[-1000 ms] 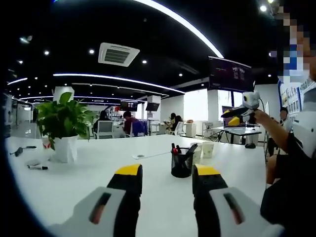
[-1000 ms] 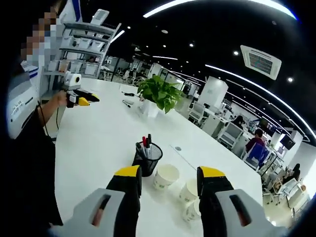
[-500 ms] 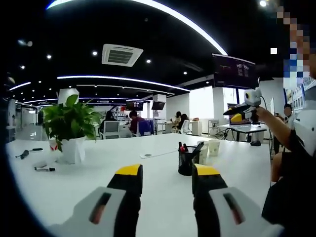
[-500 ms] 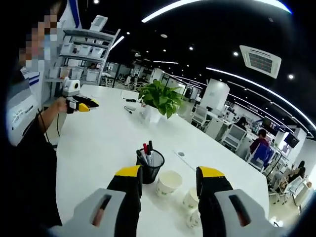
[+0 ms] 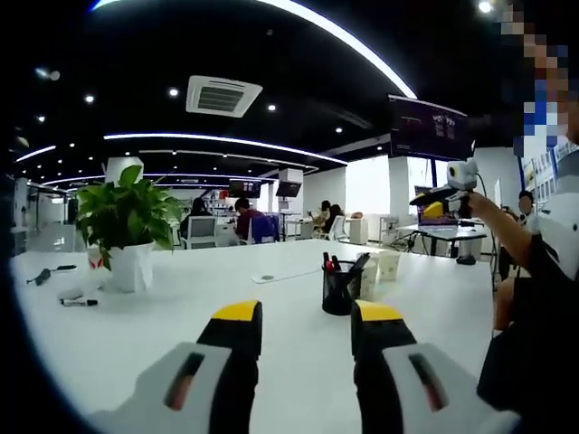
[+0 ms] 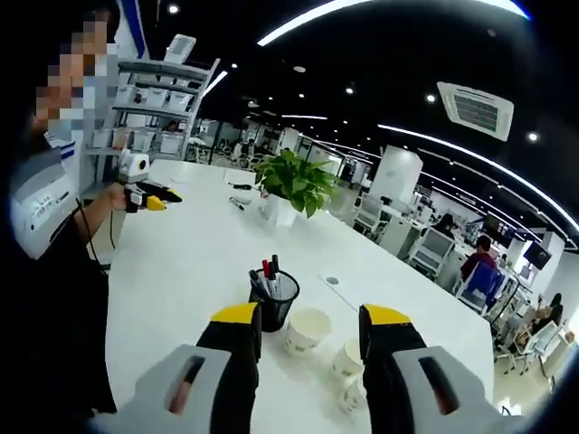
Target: Place the scattered laser pointers and whiteboard markers into the pen holder and stack the scattered paper cups together
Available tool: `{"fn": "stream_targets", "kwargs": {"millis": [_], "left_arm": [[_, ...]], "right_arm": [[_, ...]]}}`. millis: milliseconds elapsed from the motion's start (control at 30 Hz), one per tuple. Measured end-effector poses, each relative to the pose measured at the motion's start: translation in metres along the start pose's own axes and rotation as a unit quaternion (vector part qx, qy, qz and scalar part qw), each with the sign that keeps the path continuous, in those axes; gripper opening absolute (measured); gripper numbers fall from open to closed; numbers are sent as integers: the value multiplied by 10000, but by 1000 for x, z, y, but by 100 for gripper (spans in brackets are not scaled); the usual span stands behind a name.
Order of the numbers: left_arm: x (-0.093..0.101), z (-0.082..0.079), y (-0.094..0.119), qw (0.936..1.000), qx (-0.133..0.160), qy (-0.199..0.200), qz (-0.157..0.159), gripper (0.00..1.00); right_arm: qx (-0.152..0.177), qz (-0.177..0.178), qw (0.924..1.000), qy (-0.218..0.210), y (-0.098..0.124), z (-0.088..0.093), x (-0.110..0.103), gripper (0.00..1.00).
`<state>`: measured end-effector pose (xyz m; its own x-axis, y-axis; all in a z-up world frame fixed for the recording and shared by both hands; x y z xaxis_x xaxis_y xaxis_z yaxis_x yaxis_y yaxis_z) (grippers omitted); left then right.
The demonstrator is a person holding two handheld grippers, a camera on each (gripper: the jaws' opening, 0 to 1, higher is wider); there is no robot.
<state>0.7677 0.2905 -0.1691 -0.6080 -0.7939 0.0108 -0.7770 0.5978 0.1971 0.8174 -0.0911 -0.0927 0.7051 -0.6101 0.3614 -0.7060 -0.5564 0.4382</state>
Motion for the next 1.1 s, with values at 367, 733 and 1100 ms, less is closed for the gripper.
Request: {"fn": "stream_targets", "kwargs": {"millis": [367,733,1100], "left_arm": [[-1,-1,6,9999,78,-74,-31,41],[-2,4,0,10000,-40,-60,-25,40],[-5,4,5,9999,-18,-100,-123,40]], "right_arm": [[-468,97,9977,483,-2,-5,10,46],[-925,-260,9910,932,-42,4,4,42],[-1118,-648,9860,1053,-61,9,1,40]]}}
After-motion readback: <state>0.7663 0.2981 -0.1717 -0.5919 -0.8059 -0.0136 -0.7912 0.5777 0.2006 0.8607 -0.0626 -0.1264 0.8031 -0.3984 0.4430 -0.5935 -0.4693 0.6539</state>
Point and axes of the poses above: the point that each gripper's makers call its tool centre point, and the gripper's own axes: y roughly backward along the fingers, x roughly to its right, z roughly out of its underside, the point moved 1 cm from there along y, roughly backward along the fingers, and after that the axes turned 9 degrees about -x, right-handed, at the moved point
